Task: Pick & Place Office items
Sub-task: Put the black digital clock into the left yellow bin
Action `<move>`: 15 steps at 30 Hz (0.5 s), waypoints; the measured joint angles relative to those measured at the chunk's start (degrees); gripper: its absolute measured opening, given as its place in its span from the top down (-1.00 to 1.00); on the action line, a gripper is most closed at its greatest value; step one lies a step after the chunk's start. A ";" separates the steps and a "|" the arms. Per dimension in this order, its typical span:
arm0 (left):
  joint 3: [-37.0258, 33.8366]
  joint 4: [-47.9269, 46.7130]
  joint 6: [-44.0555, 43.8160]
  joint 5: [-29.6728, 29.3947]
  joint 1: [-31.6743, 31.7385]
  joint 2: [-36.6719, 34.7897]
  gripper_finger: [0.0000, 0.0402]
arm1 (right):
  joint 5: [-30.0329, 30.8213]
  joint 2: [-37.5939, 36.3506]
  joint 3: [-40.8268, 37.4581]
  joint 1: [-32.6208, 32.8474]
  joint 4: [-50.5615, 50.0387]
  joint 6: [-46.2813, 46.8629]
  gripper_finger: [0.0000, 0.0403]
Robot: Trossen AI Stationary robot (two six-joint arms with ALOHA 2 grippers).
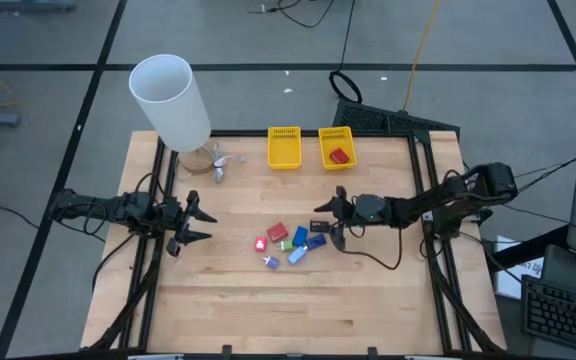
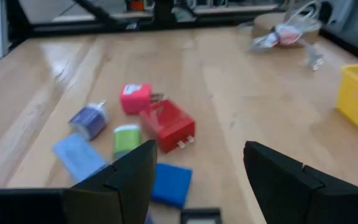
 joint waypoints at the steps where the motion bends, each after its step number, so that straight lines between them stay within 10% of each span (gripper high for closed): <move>1: -0.01 0.00 0.00 0.00 -0.01 0.00 -0.04 | 0.00 0.00 0.00 0.50 -0.66 -0.03 -0.13; 15: 0.00 0.00 0.00 0.00 -0.01 0.00 -0.04 | 0.01 0.00 0.00 1.89 -13.27 -0.46 -0.13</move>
